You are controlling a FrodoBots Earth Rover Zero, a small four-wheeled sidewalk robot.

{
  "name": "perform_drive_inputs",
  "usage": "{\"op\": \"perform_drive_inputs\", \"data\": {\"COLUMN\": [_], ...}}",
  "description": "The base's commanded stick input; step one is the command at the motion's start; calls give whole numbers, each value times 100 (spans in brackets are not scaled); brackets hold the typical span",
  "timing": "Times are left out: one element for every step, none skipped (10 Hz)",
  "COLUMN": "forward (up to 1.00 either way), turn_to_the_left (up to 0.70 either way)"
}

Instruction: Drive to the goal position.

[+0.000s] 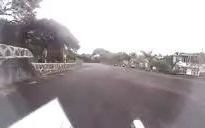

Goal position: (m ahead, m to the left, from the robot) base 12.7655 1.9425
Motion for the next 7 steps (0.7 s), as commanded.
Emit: {"op": "perform_drive_inputs", "data": {"forward": [100, 100, 100, 100, 100, 100, 100], "turn_to_the_left": [0, 0, 0, 0, 0, 0, 0]}}
